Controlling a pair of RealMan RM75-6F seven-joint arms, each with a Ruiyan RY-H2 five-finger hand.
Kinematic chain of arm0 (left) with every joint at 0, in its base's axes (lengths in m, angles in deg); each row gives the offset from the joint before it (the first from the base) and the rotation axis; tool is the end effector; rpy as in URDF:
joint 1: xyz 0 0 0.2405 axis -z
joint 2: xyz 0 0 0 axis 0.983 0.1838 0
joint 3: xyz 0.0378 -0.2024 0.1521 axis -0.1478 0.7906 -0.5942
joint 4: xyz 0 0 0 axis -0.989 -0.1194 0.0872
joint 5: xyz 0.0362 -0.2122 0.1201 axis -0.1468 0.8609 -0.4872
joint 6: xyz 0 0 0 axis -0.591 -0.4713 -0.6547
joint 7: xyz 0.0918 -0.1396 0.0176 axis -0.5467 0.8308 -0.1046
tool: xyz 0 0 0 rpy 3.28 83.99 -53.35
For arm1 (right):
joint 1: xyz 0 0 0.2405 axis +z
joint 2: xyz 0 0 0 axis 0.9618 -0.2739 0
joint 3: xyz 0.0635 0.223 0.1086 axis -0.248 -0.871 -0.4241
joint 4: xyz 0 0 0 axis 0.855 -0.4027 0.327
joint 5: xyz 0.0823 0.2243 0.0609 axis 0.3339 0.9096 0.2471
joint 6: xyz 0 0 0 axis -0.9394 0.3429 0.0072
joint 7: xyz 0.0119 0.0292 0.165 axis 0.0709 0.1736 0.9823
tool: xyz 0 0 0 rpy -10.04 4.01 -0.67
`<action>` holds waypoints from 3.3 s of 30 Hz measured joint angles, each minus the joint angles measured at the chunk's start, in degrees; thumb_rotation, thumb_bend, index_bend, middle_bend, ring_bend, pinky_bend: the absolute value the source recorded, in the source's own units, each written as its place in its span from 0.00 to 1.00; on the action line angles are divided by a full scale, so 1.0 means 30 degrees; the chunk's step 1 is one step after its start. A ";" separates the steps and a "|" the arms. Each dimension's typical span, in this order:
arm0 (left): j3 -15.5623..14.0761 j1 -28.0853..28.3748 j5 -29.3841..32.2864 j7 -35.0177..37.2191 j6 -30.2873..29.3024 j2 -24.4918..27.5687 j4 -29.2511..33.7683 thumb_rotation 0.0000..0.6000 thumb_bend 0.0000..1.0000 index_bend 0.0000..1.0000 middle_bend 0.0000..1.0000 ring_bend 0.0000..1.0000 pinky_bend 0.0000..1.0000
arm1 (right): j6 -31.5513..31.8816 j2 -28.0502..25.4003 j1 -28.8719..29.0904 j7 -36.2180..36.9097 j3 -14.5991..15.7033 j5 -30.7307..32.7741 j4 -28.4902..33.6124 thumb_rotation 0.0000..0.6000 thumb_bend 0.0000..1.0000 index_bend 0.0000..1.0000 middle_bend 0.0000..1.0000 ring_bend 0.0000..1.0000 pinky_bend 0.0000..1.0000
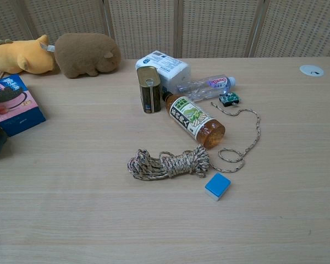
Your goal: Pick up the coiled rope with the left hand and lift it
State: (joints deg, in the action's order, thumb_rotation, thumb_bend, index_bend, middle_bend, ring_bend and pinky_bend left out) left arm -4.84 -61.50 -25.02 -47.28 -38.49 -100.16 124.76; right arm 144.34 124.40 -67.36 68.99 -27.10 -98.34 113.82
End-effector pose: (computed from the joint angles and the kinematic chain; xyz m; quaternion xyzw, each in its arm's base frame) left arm -0.2305 0.2452 0.1367 -0.6707 -0.4208 -0.3539 0.4978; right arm -0.3055 -0.2269 0.1333 0.5619 -0.4433 0.3870 0.5814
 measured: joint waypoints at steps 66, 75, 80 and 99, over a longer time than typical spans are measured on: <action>0.1991 1.0402 0.8937 -1.1037 0.6092 -2.0890 -1.1707 1.00 0.00 0.11 0.10 0.08 0.00 | 0.2404 -0.3627 -0.2807 0.2989 0.0149 0.0711 0.0675 1.00 0.01 0.00 0.00 0.00 0.00; 0.2145 1.0635 1.0330 -1.1052 0.6369 -2.1636 -1.2688 1.00 0.00 0.24 0.26 0.28 0.00 | 0.2296 -0.3629 -0.2883 0.3360 0.0066 0.0818 0.0463 1.00 0.01 0.00 0.00 0.00 0.00; 0.2254 1.0653 1.0249 -1.0935 0.5913 -2.1896 -1.2903 1.00 0.05 0.40 0.46 0.49 0.00 | 0.2399 -0.3645 -0.2977 0.3623 0.0000 0.0812 0.0296 1.00 0.01 0.00 0.00 0.00 0.00; 0.2466 1.0078 0.8771 -0.9544 0.4912 -2.1432 -1.3119 1.00 0.18 0.70 0.78 0.81 0.47 | 0.2794 -0.3452 -0.3150 0.4152 -0.0312 0.0660 0.0175 1.00 0.01 0.00 0.00 0.00 0.00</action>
State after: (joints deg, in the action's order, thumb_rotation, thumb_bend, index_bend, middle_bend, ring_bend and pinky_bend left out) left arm 2.56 -31.27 1.29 -75.91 -23.76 -164.45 85.41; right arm 152.72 114.04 -76.81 81.45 -28.04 -96.36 114.35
